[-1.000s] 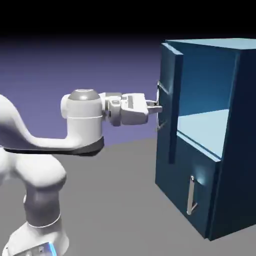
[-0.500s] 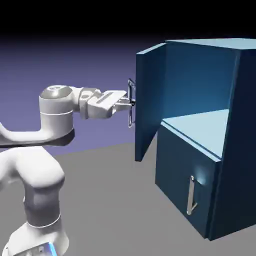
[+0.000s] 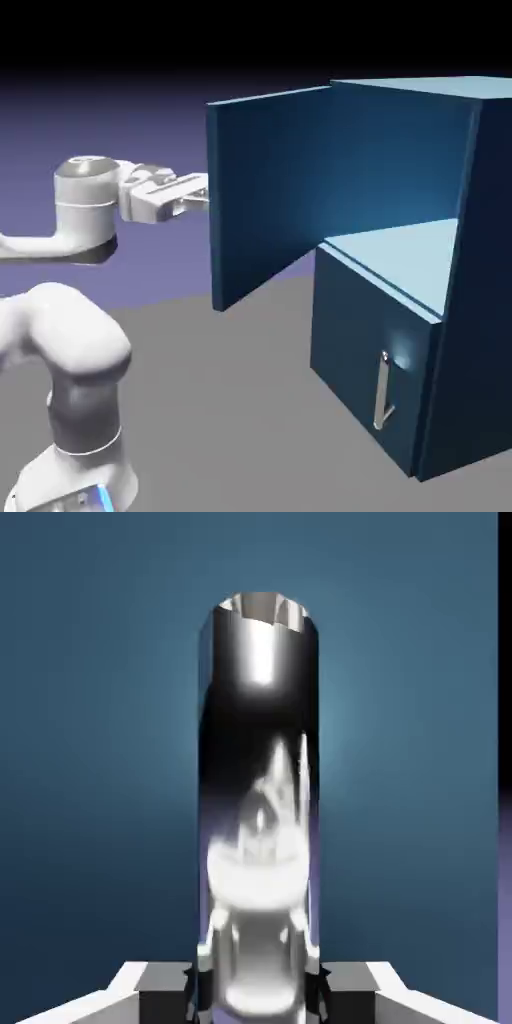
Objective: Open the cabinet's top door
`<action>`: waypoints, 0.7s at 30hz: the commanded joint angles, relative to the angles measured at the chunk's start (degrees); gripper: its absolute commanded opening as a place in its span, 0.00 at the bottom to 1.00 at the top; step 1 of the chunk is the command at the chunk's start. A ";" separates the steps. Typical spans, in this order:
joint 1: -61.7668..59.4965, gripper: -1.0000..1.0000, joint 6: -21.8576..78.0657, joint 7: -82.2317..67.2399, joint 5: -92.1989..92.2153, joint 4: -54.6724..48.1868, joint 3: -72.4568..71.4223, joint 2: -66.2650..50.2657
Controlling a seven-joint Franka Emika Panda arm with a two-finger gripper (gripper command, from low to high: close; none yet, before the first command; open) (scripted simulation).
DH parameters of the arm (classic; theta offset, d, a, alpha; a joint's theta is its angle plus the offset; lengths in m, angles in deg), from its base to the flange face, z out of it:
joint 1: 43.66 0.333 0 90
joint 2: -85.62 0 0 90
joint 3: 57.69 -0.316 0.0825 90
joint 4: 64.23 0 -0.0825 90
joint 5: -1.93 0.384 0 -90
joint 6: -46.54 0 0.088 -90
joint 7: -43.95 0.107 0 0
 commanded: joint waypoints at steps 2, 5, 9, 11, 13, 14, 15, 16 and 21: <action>-2.13 0.00 3.79 0.87 3.51 -3.23 -4.16 -2.87; -6.54 0.00 9.56 2.13 8.27 -8.84 -10.39 -7.17; -14.11 0.00 17.09 3.51 13.44 -17.12 -18.40 -12.19; -18.24 0.00 20.56 4.01 15.49 -21.24 -22.14 -14.14; -22.39 0.00 23.75 4.36 17.23 -25.19 -25.63 -15.68; -24.46 0.00 25.25 4.48 18.01 -27.11 -27.31 -16.30; -26.54 0.00 26.69 4.56 18.75 -29.00 -28.94 -16.83; -28.62 0.00 28.09 4.60 19.45 -30.86 -30.53 -17.27; -39.00 0.00 34.50 4.23 22.52 -39.93 -37.92 -18.18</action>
